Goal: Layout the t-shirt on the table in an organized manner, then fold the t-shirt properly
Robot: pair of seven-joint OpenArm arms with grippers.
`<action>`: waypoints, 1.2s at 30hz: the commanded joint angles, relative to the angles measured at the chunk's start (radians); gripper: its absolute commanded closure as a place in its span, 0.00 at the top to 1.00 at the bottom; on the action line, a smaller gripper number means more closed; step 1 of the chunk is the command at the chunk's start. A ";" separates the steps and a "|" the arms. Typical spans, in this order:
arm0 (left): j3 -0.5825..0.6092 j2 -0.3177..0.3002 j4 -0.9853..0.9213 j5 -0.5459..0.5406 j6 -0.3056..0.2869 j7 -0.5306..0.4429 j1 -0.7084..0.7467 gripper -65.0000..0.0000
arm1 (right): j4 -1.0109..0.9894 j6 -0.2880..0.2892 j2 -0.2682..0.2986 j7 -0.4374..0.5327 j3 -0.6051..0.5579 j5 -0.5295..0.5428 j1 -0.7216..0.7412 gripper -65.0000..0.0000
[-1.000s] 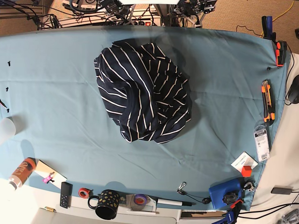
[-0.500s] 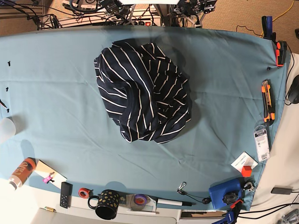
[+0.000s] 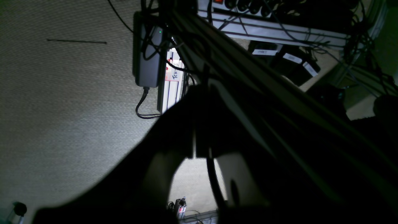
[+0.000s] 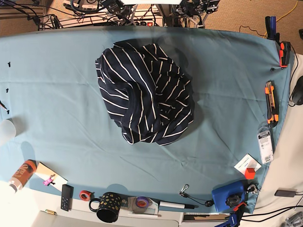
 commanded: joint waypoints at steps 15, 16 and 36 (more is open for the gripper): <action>-0.001 0.005 0.005 0.001 -0.006 -0.012 0.002 0.00 | 0.006 0.006 0.000 0.003 -0.002 0.003 0.000 0.00; -0.001 0.005 0.005 0.001 -0.006 -0.012 0.002 0.00 | 0.006 0.006 0.000 0.003 -0.002 0.003 0.000 0.00; -0.001 -0.092 0.118 0.000 -0.006 0.003 0.126 0.00 | 0.186 0.006 0.159 -0.070 -0.003 0.017 -0.079 0.00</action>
